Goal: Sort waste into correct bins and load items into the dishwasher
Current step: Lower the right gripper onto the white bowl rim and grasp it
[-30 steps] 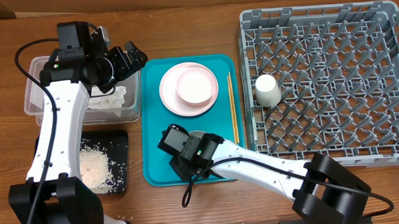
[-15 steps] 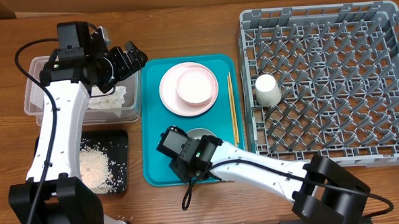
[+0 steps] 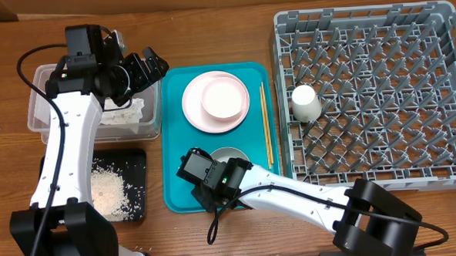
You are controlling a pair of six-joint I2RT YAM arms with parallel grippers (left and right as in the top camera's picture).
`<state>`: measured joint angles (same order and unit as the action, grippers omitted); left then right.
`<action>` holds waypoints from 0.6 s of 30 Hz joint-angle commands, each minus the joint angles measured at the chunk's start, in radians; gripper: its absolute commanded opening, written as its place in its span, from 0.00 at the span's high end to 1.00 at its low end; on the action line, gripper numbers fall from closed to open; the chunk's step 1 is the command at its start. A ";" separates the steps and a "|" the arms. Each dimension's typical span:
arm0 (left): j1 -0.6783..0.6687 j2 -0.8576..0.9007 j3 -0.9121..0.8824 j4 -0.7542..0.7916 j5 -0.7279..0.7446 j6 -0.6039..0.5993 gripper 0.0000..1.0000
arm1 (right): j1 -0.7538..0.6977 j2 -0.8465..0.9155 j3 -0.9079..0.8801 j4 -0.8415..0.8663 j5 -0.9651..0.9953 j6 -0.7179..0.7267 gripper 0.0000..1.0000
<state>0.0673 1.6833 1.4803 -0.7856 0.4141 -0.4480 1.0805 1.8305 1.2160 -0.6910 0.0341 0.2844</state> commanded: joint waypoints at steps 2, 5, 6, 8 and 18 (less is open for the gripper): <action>-0.002 -0.008 0.026 0.000 -0.007 0.007 0.00 | -0.001 0.012 -0.018 0.008 0.010 0.000 0.76; -0.002 -0.008 0.026 0.000 -0.007 0.007 0.00 | -0.001 0.012 -0.018 0.006 0.010 0.000 0.77; -0.002 -0.008 0.026 0.000 -0.007 0.007 0.00 | -0.001 0.012 -0.018 0.006 0.010 0.000 0.77; -0.002 -0.008 0.026 0.000 -0.007 0.007 0.00 | -0.001 0.012 -0.018 0.006 0.010 0.000 0.78; -0.002 -0.008 0.026 0.000 -0.007 0.007 0.00 | -0.001 0.013 -0.018 0.011 0.013 0.000 0.89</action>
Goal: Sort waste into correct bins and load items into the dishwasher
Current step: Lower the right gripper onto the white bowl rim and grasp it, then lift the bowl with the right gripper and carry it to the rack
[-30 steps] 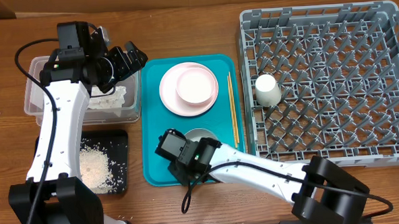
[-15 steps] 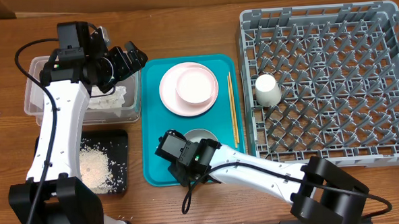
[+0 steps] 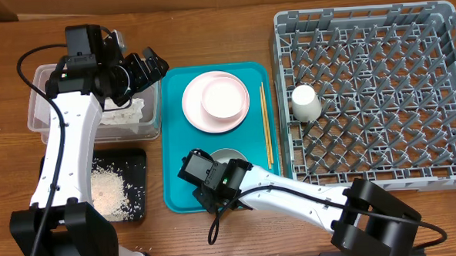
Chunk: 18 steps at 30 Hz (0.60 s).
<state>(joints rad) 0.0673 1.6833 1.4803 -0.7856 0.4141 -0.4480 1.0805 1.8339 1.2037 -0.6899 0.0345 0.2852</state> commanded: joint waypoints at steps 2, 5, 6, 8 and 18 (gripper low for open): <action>-0.002 -0.008 0.026 0.000 -0.007 0.007 0.00 | -0.001 0.010 -0.003 0.014 0.016 -0.001 0.96; -0.002 -0.008 0.026 0.000 -0.007 0.007 0.00 | -0.009 0.009 0.006 0.009 0.016 -0.001 0.96; -0.002 -0.008 0.026 0.000 -0.007 0.007 0.00 | -0.011 0.008 0.010 0.004 0.016 -0.002 0.96; -0.002 -0.008 0.026 0.000 -0.007 0.007 0.00 | -0.017 0.008 0.019 -0.003 0.016 -0.002 0.96; -0.002 -0.008 0.026 0.000 -0.007 0.007 0.00 | -0.084 0.003 0.237 -0.180 -0.027 -0.072 0.96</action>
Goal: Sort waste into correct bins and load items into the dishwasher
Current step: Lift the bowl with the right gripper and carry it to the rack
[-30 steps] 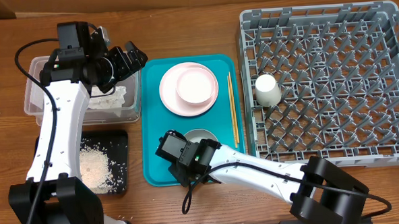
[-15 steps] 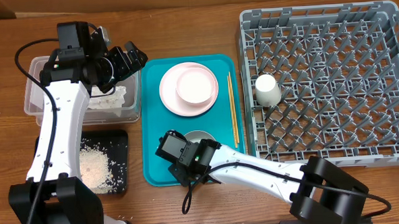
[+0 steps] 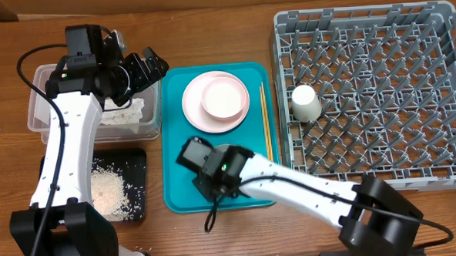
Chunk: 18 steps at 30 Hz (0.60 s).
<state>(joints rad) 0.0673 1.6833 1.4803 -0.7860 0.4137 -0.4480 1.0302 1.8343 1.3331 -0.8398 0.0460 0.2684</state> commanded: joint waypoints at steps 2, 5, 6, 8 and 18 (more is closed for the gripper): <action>-0.002 -0.008 0.026 0.000 -0.006 0.007 0.00 | -0.079 0.001 0.211 -0.110 -0.076 -0.111 0.96; -0.002 -0.008 0.026 0.000 -0.006 0.007 0.00 | -0.151 0.000 0.329 -0.185 -0.109 -0.133 0.96; -0.002 -0.008 0.026 0.000 -0.006 0.007 0.00 | -0.179 0.000 0.366 -0.206 -0.127 -0.154 0.96; -0.002 -0.008 0.026 0.000 -0.006 0.007 0.00 | -0.236 0.000 0.425 -0.227 -0.164 -0.173 0.96; -0.002 -0.008 0.026 0.000 -0.006 0.007 0.00 | -0.703 0.009 0.546 -0.047 -0.647 -0.237 0.96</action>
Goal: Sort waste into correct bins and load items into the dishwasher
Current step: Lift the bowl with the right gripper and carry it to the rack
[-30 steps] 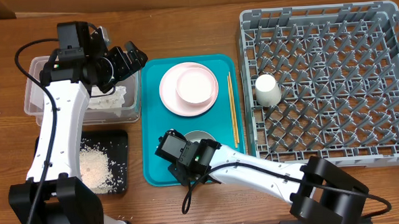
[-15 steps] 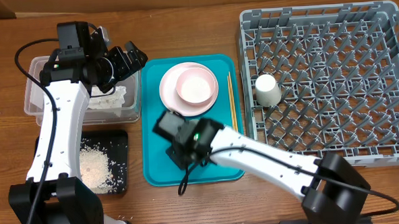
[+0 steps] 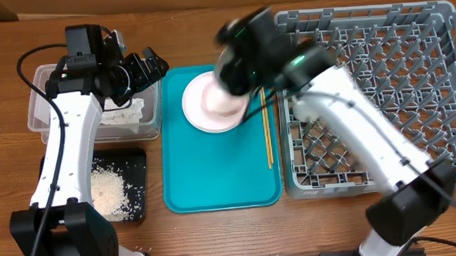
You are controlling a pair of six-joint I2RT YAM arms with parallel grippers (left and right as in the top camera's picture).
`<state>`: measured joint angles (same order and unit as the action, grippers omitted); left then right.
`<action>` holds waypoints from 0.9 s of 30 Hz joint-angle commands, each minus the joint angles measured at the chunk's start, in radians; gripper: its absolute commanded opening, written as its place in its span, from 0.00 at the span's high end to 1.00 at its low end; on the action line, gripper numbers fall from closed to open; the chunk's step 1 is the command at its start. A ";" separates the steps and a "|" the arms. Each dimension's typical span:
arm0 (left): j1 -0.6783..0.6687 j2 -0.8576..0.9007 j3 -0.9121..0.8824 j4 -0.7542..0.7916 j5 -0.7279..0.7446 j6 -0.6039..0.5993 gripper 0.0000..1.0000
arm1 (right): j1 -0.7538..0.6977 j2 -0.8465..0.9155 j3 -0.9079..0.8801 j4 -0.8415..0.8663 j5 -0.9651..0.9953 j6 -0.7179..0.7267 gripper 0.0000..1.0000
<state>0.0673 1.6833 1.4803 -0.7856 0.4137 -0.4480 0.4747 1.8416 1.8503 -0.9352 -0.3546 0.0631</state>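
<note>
My right arm is motion-blurred high over the teal tray, and its gripper hangs above the pink plate and white bowl. The metal bowl is gone from the tray's bare front and seems to sit in that gripper, lost in the blur. A pair of chopsticks lies along the tray's right side. The grey dish rack stands to the right, its white cup hidden behind the arm. My left gripper hovers open over the right edge of the clear bin.
Crumpled white tissue lies in the clear bin. A black tray holding spilled rice sits at the front left. The wooden table runs around everything, and the right arm's links cross the rack's left part.
My right gripper has gone from the metal bowl at the tray's front to high above the pink plate. The bowl has left the tray. The left arm is unmoved.
My right gripper stood at the metal bowl on the tray's front for the first two moments, then shifted slightly up over it. Now it is raised near the rack's left edge and the bowl's spot is bare. The left gripper stayed open over the clear bin.
</note>
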 commanded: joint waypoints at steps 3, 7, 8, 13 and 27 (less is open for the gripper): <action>-0.002 -0.008 0.026 0.000 -0.006 0.007 0.00 | -0.315 0.035 0.025 0.144 -0.447 -0.031 0.96; -0.002 -0.008 0.026 0.000 -0.006 0.007 0.00 | -0.515 0.126 0.022 0.271 -0.732 -0.014 0.96; -0.002 -0.008 0.026 0.000 -0.006 0.007 0.00 | -0.542 0.149 0.022 0.288 -0.768 -0.014 0.96; -0.002 -0.008 0.026 0.000 -0.006 0.007 0.00 | -0.641 0.282 0.022 0.381 -0.968 -0.011 0.96; -0.002 -0.008 0.026 0.000 -0.006 0.007 0.00 | -0.684 0.420 0.021 0.407 -1.085 0.015 0.96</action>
<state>0.0673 1.6833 1.4803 -0.7856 0.4137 -0.4480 -0.2123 2.2604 1.8534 -0.5323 -1.3960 0.0574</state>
